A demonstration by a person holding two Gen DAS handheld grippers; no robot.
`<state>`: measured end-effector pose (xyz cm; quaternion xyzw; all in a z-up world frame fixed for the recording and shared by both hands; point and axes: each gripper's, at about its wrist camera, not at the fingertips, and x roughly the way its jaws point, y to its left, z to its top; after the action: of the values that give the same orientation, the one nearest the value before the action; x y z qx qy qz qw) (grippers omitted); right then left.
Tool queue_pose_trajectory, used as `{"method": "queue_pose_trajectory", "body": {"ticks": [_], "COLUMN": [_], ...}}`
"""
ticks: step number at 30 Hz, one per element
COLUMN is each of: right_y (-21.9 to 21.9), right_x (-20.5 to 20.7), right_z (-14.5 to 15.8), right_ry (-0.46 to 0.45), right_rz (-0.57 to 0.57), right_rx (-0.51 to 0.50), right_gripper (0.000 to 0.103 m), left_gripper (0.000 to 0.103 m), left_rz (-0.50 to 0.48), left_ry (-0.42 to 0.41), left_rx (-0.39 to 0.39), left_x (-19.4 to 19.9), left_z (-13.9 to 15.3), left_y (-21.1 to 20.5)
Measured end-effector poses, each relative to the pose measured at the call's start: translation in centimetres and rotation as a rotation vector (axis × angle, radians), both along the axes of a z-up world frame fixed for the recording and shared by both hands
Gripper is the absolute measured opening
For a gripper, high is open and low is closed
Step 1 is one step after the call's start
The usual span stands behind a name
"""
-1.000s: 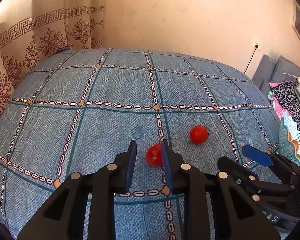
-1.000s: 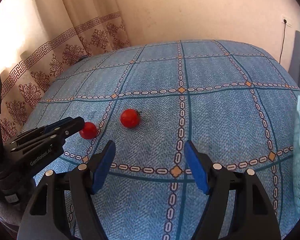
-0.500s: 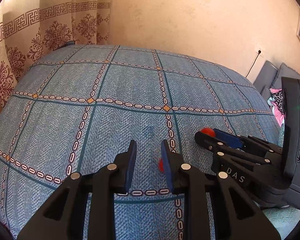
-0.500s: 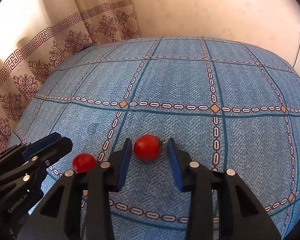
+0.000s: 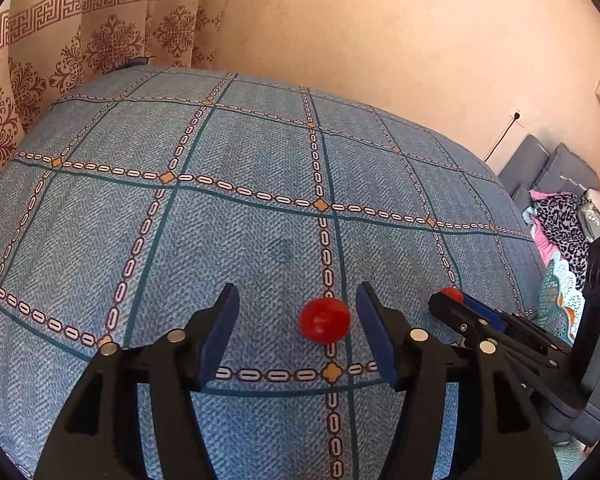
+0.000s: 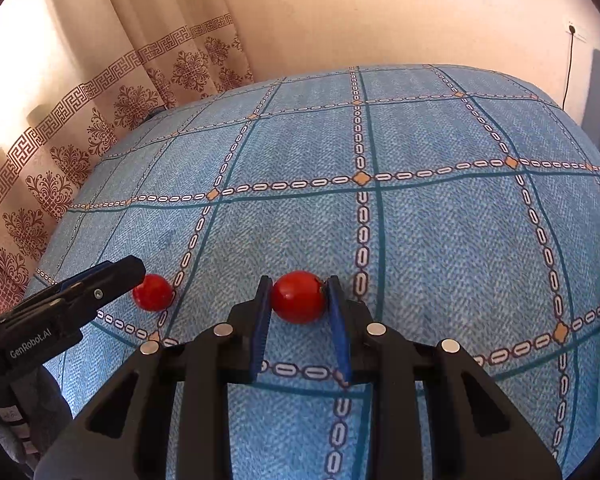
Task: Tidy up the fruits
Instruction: 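Lift and carry both red tomatoes over the basket with both grippers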
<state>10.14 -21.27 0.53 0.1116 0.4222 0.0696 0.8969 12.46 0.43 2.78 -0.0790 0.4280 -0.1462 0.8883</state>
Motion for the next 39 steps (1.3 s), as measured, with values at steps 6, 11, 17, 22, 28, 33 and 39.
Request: {"method": "queue_pose_trajectory", "body": {"ticks": [6, 11, 17, 22, 28, 33, 39], "right_y": [-1.5, -1.6, -1.5, -1.6, -1.9, -2.1, -2.6], "right_x": [-2.0, -3.2, -4.2, -5.1, -6.4, -7.9, -10.0], "right_z": [0.2, 0.4, 0.7, 1.6, 3.3, 4.8, 6.1], "right_ry": [-0.010, -0.022, -0.029, -0.047, -0.079, -0.108, -0.129], "right_rz": [-0.046, -0.048, -0.056, -0.068, -0.085, -0.092, -0.104], "right_rx": [0.010, -0.002, 0.013, 0.022, 0.026, 0.023, 0.018], "right_gripper": [0.028, 0.028, 0.028, 0.028, 0.029, 0.029, 0.029], "left_gripper": [0.061, 0.043, 0.029, 0.029, 0.029, 0.029, 0.029], "left_rz": [-0.056, -0.081, -0.071, -0.090, -0.105, -0.112, -0.135], "left_ry": [-0.019, -0.031, -0.031, -0.045, -0.076, -0.101, -0.124], "left_rx": [0.063, 0.124, 0.124, 0.117, 0.098, 0.089, 0.098], "left_x": [-0.8, -1.1, -0.9, -1.2, -1.8, -2.5, -3.6], "left_z": [-0.6, -1.5, -1.7, -1.2, 0.2, 1.2, 2.1], "left_y": [-2.6, -4.1, -3.7, -3.6, -3.5, -3.8, -4.7]}}
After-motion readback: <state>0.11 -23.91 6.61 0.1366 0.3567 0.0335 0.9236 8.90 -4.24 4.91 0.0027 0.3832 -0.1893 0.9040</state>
